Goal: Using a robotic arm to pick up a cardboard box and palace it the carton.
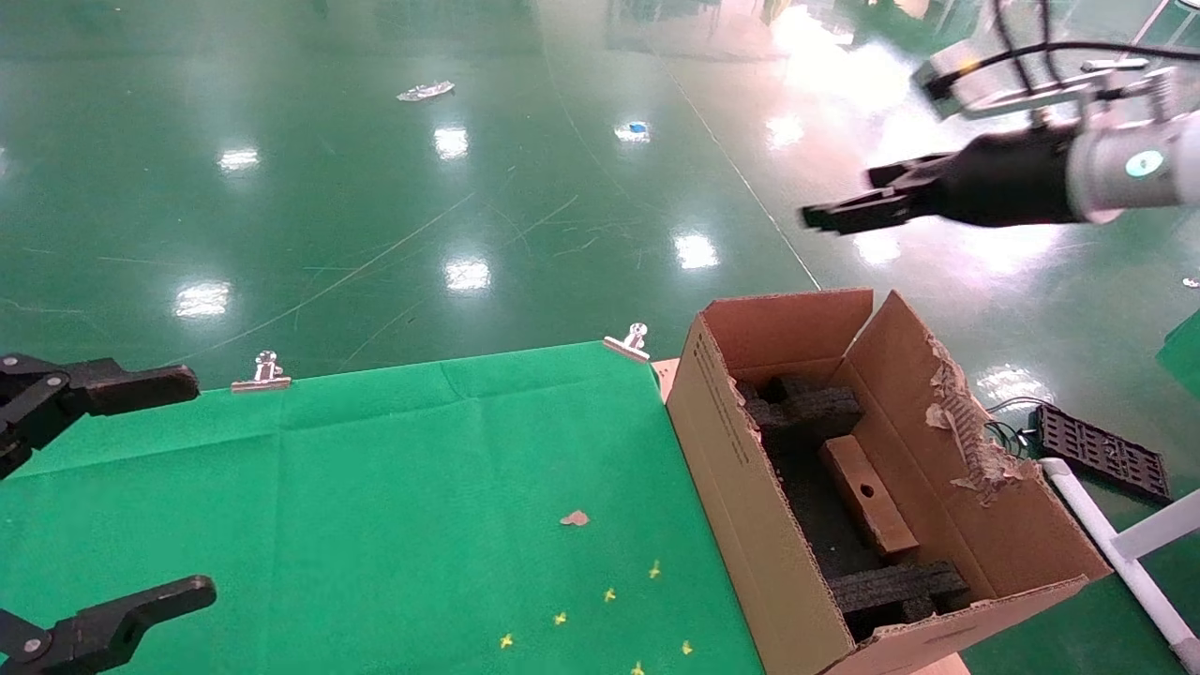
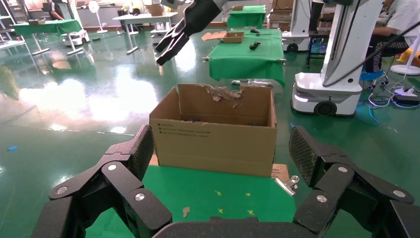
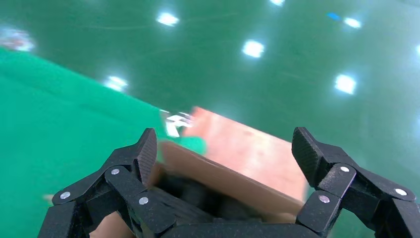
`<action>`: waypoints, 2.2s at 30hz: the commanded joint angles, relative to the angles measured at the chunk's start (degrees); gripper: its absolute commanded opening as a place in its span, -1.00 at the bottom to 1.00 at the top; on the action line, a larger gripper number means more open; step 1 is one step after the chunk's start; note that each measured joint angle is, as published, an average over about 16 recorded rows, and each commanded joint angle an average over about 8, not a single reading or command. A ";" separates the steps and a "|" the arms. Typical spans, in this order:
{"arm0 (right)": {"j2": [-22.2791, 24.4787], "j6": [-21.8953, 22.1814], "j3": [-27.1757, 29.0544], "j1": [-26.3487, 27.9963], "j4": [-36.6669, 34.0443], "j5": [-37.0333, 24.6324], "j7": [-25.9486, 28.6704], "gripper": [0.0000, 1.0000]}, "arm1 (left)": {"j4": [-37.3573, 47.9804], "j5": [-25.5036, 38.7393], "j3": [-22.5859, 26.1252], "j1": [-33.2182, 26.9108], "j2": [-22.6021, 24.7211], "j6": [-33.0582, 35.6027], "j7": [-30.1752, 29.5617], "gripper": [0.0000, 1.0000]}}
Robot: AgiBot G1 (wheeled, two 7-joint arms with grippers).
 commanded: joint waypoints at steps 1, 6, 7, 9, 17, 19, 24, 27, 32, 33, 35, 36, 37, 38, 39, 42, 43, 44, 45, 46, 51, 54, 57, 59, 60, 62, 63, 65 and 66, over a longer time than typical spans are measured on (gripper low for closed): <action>0.07 -0.74 2.22 -1.99 1.74 0.68 -0.53 1.00 | 0.01 0.00 0.01 -0.01 0.00 0.00 0.01 1.00; 0.24 -2.68 7.99 -7.18 6.26 2.45 -1.91 1.00 | 0.01 -0.01 0.02 -0.01 0.00 0.00 0.01 1.00; 0.27 -3.07 9.17 -8.24 7.18 2.81 -2.20 1.00 | 0.01 -0.01 0.03 -0.01 -0.01 0.00 0.02 1.00; 0.34 -3.85 11.47 -10.32 8.99 3.52 -2.75 1.00 | 0.02 -0.02 0.03 -0.02 -0.01 0.00 0.02 1.00; 0.62 -6.95 20.73 -18.64 16.25 6.37 -4.97 1.00 | 0.02 -0.03 0.06 -0.02 -0.02 -0.01 0.03 1.00; 0.69 -7.74 23.09 -20.76 18.09 7.09 -5.53 1.00 | 0.02 -0.04 0.06 -0.02 -0.02 -0.01 0.03 1.00; 0.86 -9.66 28.80 -25.90 22.57 8.85 -6.90 1.00 | 0.02 -0.05 0.08 -0.03 -0.02 -0.02 0.04 1.00; 0.96 -10.81 32.25 -29.00 25.27 9.90 -7.73 1.00 | 0.02 -0.05 0.09 -0.03 -0.03 -0.02 0.05 1.00; 1.14 -12.77 38.09 -34.25 29.85 11.70 -9.13 1.00 | 0.02 -0.06 0.10 -0.03 -0.03 -0.03 0.05 1.00; 1.17 -13.15 39.23 -35.27 30.74 12.05 -9.40 1.00 | 0.02 -0.06 0.10 -0.03 -0.04 -0.03 0.05 1.00; 1.24 -13.94 41.58 -37.39 32.58 12.77 -9.96 1.00 | 0.02 -0.07 0.11 -0.03 -0.04 -0.03 0.06 1.00; 1.28 -14.32 42.71 -38.41 33.46 13.12 -10.24 1.00 | 0.02 -0.07 0.11 -0.04 -0.04 -0.03 0.06 1.00; 1.31 -14.71 43.89 -39.47 34.39 13.48 -10.52 1.00 | 0.02 -0.07 0.11 -0.04 -0.04 -0.03 0.06 1.00; 1.35 -15.10 45.06 -40.52 35.30 13.84 -10.80 1.00 | 0.02 -0.07 0.12 -0.04 -0.04 -0.03 0.06 1.00; 1.38 -15.48 46.19 -41.54 36.19 14.19 -11.07 1.00 | 0.02 -0.08 0.12 -0.04 -0.04 -0.04 0.06 1.00; 1.48 -16.65 49.67 -44.67 38.92 15.26 -11.90 1.00 | 0.02 -0.08 0.13 -0.04 -0.05 -0.04 0.07 1.00; 1.52 -17.05 50.85 -45.73 39.84 15.62 -12.19 1.00 | 0.02 -0.08 0.13 -0.04 -0.05 -0.04 0.07 1.00; 1.55 -17.44 52.03 -46.79 40.77 15.98 -12.47 1.00 | 0.02 -0.09 0.13 -0.04 -0.05 -0.04 0.07 1.00; 1.59 -17.82 53.17 -47.81 41.66 16.33 -12.74 1.00 | 0.02 -0.09 0.14 -0.04 -0.05 -0.04 0.07 1.00; 1.62 -18.22 54.34 -48.87 42.58 16.69 -13.02 1.00 | 0.02 -0.09 0.14 -0.04 -0.05 -0.04 0.07 1.00; 1.77 -19.93 59.49 -53.50 46.61 18.26 -14.26 1.00 | 0.02 -0.10 0.15 -0.04 -0.06 -0.05 0.08 1.00; 1.83 -20.73 61.90 -55.67 48.49 19.02 -14.76 1.00 | 0.02 -0.11 0.15 -0.04 -0.06 -0.06 0.08 1.00; 1.86 -21.11 63.03 -56.69 49.36 19.41 -14.96 1.00 | 0.03 -0.11 0.15 -0.03 -0.06 -0.07 0.09 1.00; 1.87 -21.25 63.40 -57.01 49.63 19.58 -15.00 1.00 | 0.03 -0.12 0.16 -0.03 -0.06 -0.07 0.09 1.00; 1.87 -21.21 63.29 -56.91 49.53 19.57 -14.98 1.00 | 0.03 -0.12 0.16 -0.03 -0.06 -0.07 0.09 1.00; 1.88 -21.12 63.00 -56.64 49.28 19.51 -14.93 1.00 | 0.03 -0.12 0.16 -0.03 -0.06 -0.07 0.09 1.00; 1.88 -21.06 62.85 -56.50 49.16 19.46 -14.90 1.00 | 0.03 -0.12 0.16 -0.03 -0.06 -0.07 0.09 1.00; 1.88 -20.96 62.55 -56.25 48.94 19.36 -14.86 1.00 | 0.03 -0.12 0.16 -0.03 -0.06 -0.07 0.09 1.00; 1.87 -20.92 62.43 -56.14 48.85 19.30 -14.84 1.00 | 0.03 -0.12 0.16 -0.03 -0.06 -0.07 0.09 1.00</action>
